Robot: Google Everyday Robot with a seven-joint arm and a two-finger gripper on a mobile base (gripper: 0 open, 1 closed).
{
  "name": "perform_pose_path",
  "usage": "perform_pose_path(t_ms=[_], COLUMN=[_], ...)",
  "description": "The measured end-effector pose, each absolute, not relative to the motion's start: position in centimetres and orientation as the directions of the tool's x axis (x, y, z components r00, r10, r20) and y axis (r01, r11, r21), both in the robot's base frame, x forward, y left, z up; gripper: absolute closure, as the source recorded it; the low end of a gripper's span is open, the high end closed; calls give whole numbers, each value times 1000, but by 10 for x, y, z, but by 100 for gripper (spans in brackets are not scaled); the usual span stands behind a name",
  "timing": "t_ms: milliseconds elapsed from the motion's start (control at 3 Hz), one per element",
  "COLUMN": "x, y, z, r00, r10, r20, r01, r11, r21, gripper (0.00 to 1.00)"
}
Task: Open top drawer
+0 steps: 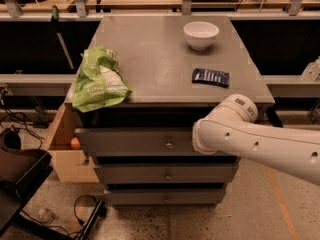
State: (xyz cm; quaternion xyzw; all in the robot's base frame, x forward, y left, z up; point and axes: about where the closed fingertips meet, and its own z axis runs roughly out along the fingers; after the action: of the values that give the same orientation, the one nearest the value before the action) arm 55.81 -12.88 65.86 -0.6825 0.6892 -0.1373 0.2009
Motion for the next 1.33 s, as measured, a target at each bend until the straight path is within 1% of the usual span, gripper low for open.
perform_pose_path(t_ms=[667, 1000, 1333], x=[558, 558, 558], y=[-129, -129, -129], z=[659, 659, 659], r00=[12, 12, 12], r10=[-996, -996, -996], r20=[-90, -89, -89], r01=[-886, -886, -886], r11=[31, 31, 31], r21=[-463, -463, -464], gripper=[100, 83, 59])
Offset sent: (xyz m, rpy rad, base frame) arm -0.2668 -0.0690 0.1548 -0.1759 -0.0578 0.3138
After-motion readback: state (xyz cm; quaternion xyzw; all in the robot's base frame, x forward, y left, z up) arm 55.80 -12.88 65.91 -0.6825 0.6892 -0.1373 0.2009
